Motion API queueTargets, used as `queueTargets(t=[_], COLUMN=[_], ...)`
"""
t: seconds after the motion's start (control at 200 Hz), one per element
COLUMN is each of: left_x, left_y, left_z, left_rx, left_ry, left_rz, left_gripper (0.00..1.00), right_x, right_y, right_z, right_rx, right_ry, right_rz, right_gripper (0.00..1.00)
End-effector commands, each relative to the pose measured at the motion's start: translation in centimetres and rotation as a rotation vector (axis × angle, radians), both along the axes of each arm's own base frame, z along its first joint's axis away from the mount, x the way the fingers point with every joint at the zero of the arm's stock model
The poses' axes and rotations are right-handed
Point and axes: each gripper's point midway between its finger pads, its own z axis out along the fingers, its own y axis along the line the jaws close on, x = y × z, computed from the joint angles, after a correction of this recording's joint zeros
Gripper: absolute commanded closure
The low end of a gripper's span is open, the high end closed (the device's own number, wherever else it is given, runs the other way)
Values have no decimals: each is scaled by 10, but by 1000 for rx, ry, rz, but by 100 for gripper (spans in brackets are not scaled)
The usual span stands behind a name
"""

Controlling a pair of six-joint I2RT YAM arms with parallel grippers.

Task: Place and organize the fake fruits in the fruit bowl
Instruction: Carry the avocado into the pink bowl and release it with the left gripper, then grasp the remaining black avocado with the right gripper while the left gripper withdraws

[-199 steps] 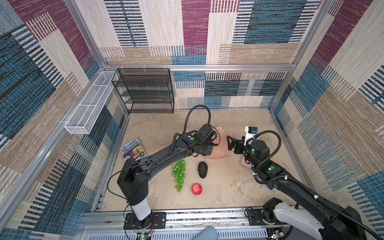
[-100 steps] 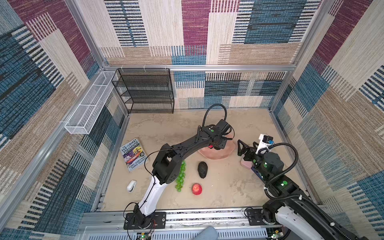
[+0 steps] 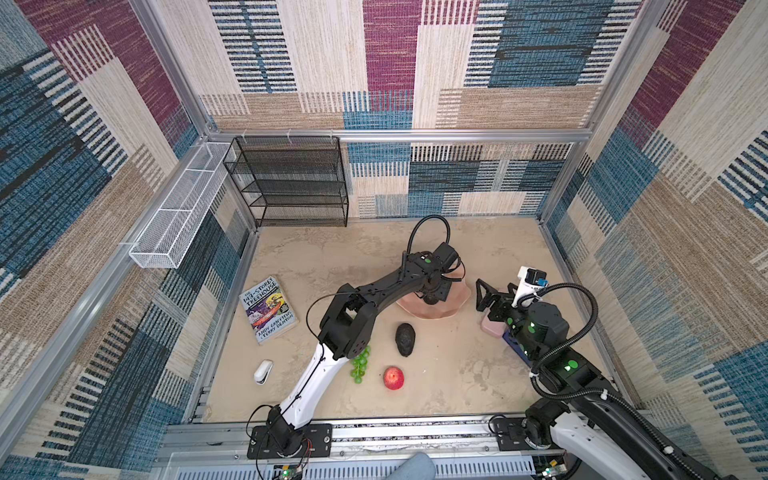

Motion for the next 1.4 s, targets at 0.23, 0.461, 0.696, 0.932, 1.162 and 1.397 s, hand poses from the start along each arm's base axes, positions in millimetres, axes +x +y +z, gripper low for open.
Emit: queueTargets(t=[0.23, 0.461, 0.696, 0.932, 1.162, 1.397], left_x=[2, -25, -87, -144, -164, -170], left_y=[17, 108, 234, 300, 332, 339], left_z=[132, 205, 170, 141, 148, 146], left_rx=[-168, -279, -267, -301, -318, -294], left_ry=[-189, -493, -531, -528, -603, -595], left_rz=[53, 212, 464, 586, 651, 661], left_gripper=[30, 24, 16, 15, 14, 14], right_x=[6, 11, -13, -27, -24, -19], right_y=[16, 95, 164, 199, 210, 229], right_z=[18, -41, -90, -129, -163, -178], right_rx=[-73, -158, -184, -192, -207, -211], right_ry=[-8, 232, 417, 531, 603, 616], right_rz=[81, 344, 483, 494, 474, 501], right_gripper=[0, 4, 4, 4, 6, 17])
